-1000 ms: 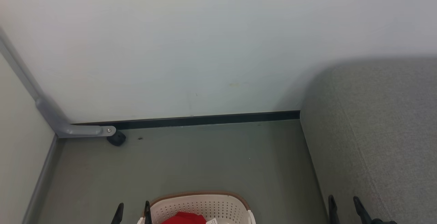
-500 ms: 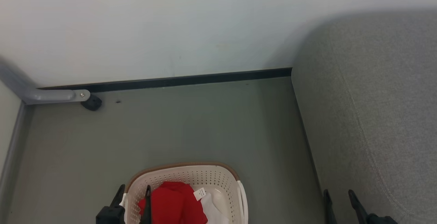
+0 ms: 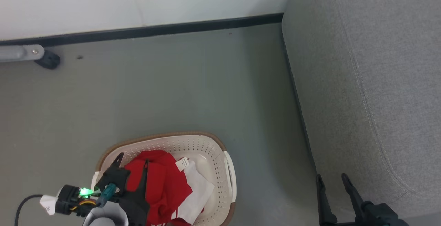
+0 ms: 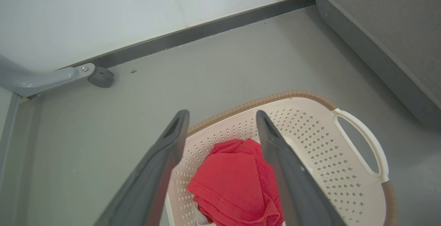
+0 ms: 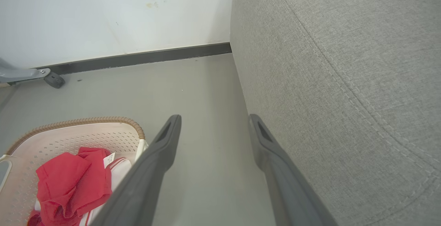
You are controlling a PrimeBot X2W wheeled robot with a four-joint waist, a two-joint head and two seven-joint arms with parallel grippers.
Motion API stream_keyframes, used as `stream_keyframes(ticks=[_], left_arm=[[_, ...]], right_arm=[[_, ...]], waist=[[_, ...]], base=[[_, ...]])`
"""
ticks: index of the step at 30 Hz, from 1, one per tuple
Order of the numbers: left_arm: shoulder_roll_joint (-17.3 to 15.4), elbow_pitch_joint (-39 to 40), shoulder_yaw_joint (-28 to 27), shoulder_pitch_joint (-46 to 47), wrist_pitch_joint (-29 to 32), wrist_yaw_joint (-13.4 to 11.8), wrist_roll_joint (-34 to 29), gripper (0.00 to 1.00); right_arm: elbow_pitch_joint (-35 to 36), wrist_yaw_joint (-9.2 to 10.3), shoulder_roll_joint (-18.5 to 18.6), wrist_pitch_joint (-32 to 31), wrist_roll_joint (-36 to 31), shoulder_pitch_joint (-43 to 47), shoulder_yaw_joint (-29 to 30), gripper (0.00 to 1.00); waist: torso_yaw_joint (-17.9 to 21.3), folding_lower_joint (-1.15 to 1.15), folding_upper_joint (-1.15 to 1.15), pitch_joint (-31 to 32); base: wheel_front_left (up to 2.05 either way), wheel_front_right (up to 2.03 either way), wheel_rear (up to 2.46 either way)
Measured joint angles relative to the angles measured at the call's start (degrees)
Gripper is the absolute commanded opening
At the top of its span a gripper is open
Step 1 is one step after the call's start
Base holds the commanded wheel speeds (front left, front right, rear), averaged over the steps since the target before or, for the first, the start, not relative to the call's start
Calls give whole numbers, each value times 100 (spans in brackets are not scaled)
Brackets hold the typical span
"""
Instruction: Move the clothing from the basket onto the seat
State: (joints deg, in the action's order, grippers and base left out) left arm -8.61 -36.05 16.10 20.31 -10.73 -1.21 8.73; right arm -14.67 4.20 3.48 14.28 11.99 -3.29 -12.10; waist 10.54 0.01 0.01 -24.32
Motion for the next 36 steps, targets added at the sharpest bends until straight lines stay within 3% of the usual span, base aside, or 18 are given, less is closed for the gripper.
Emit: stream_keyframes(ticks=[14, 36], left_arm=[[-172, -1246, 193, 1097, 1022, 430, -176, 100], [192, -2493, -74, 2373, 2249, 583, 255, 100]], right_arm=[[241, 1, -43, 1, -24, -467, -94, 100], [382, 8, -67, 1, -103, -806, -320, 100]], waist=[[244, 0, 0, -1162], [373, -1, -1, -2304]], base=[[0, 0, 0], [0, 0, 0]])
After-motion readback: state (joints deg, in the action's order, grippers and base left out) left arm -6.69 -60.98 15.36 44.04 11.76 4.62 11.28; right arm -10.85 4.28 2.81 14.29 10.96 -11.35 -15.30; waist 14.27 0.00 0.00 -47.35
